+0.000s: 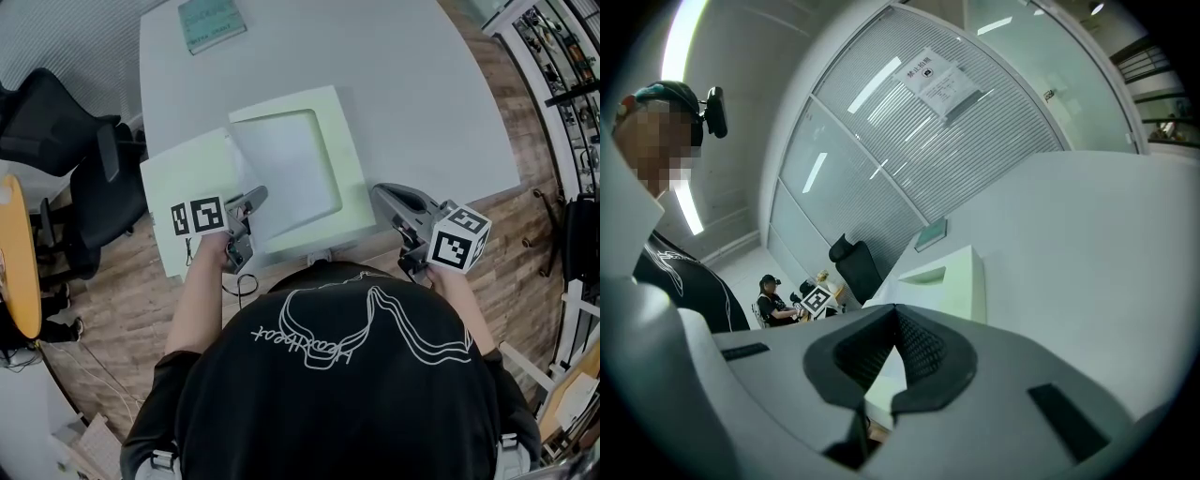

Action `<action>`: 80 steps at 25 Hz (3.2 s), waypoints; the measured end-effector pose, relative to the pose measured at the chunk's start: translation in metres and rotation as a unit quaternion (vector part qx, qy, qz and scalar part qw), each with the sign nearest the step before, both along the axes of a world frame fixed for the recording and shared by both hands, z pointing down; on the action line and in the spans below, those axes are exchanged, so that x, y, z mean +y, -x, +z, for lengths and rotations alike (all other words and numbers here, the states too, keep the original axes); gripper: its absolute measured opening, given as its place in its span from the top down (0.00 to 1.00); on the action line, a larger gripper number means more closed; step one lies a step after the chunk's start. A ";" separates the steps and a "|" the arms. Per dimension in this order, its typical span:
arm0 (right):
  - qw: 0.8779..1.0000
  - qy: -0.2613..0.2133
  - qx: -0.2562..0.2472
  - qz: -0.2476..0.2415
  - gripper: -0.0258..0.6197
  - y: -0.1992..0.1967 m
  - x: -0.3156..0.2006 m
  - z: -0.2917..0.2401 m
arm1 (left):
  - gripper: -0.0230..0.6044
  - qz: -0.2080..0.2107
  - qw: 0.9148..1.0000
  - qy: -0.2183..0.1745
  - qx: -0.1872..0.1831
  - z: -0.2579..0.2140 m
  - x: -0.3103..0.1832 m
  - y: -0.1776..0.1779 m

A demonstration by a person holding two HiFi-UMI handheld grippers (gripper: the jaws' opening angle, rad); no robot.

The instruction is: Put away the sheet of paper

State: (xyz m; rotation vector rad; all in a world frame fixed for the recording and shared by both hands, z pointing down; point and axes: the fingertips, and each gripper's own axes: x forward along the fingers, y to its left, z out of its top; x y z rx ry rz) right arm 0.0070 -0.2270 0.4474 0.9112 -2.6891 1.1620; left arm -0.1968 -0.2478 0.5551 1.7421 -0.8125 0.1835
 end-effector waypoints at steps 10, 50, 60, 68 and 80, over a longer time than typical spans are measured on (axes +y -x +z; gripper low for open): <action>1.000 0.004 0.005 -0.002 0.95 0.000 0.001 0.000 | 0.95 0.011 1.000 0.019 0.018 0.010 -0.007 -0.016; 0.998 0.023 -0.017 -0.047 0.95 0.013 0.017 0.005 | 0.55 -0.045 0.989 -0.012 -0.142 0.012 -0.009 -0.008; 0.998 -0.013 -0.017 -0.065 0.95 -0.005 0.017 -0.022 | 0.55 -0.068 0.976 -0.117 -0.173 -0.050 0.004 0.006; 0.990 -0.075 -0.023 -0.121 0.95 0.000 0.040 -0.067 | 0.60 0.014 0.953 -0.271 -0.134 -0.156 0.051 -0.065; 0.963 -0.188 -0.004 -0.195 0.95 -0.020 0.111 -0.124 | 0.95 0.116 0.910 -0.384 -0.104 -0.238 0.144 -0.173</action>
